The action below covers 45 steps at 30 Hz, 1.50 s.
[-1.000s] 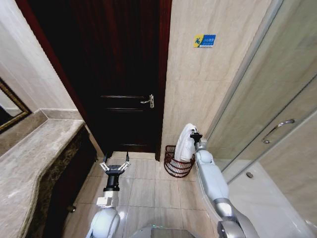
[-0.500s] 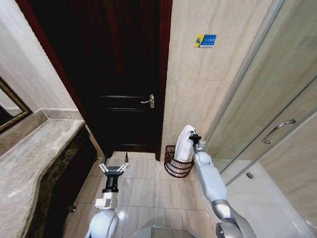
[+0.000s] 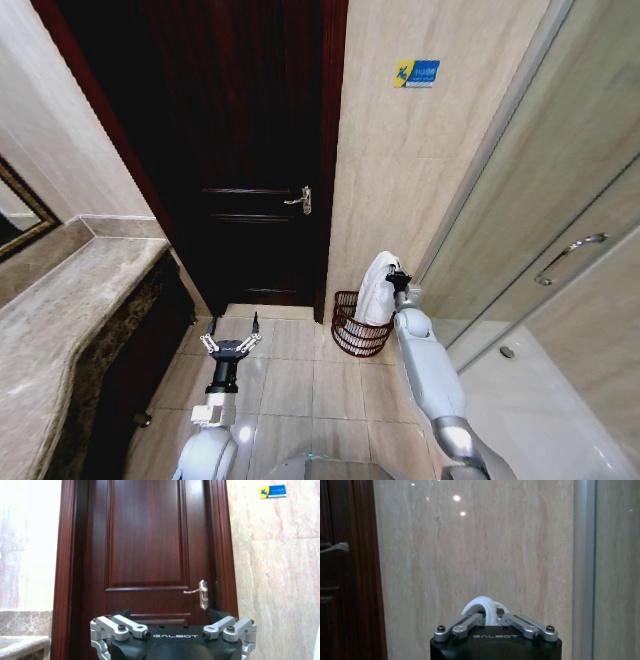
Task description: Discard the used towel into the hamper.
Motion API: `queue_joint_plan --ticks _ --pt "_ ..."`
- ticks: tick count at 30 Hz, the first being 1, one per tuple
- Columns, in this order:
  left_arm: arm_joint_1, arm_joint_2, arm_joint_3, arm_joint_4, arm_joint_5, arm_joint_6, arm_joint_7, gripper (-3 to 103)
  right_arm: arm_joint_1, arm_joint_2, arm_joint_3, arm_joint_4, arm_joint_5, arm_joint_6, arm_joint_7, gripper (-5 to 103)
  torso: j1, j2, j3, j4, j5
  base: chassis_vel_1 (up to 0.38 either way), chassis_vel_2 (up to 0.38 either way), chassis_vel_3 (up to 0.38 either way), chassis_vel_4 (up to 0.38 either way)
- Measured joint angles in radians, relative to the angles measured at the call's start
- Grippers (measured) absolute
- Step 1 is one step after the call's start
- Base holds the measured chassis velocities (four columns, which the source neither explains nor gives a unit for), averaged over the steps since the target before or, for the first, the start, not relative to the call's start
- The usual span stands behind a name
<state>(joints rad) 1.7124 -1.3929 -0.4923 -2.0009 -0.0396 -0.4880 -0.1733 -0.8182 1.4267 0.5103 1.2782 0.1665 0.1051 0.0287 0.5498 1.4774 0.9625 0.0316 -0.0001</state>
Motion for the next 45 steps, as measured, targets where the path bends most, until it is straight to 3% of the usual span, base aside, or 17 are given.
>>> queue_joint_plan --ticks 12,15,18,25,33,38,45 --pt "-0.01 0.002 0.004 0.039 -0.033 0.003 0.036 100 -0.109 -0.067 -0.02 0.149 0.041 -0.052 0.018 4 -0.037 -0.079 -0.042 0.0001 -0.0001 0.0 0.0 0.0 0.0" --pt "-0.023 0.018 0.0 0.047 -0.046 0.031 0.045 100 -0.146 -0.075 -0.011 0.209 0.041 -0.055 0.021 4 -0.045 -0.096 -0.052 0.0 0.0 0.0 0.0 0.0 0.0" --pt "-0.051 0.002 -0.015 0.041 -0.06 0.126 0.057 100 -0.187 -0.081 0.0 0.258 0.039 -0.055 0.024 4 -0.056 -0.121 -0.065 -0.0001 0.0 0.0 0.0 0.0 0.0" --pt "-0.072 0.02 -0.047 0.019 -0.129 0.192 0.111 100 -0.256 -0.08 0.003 0.359 0.022 -0.074 0.031 4 -0.075 -0.16 -0.085 -0.0001 0.0 0.0 0.0 0.0 0.0" --pt "-0.063 0.057 -0.115 0.018 -0.202 0.206 0.139 100 -0.272 -0.067 0.009 0.383 0.001 -0.088 0.027 4 -0.095 -0.205 -0.11 0.0001 0.0 0.0 0.0 0.0 0.0" --pt "-0.076 0.045 -0.114 0.007 -0.201 0.235 0.155 100 -0.252 -0.08 0.007 0.382 0.001 -0.096 0.031 4 -0.106 -0.228 -0.123 0.0 -0.0001 0.0 0.0 0.0 0.0" --pt "-0.094 0.0 -0.09 -0.002 -0.137 0.25 0.181 100 -0.2 -0.077 0.009 0.34 0.006 -0.09 0.02 4 -0.124 -0.268 -0.145 -0.0002 0.0001 0.0 0.0 0.0 0.0"
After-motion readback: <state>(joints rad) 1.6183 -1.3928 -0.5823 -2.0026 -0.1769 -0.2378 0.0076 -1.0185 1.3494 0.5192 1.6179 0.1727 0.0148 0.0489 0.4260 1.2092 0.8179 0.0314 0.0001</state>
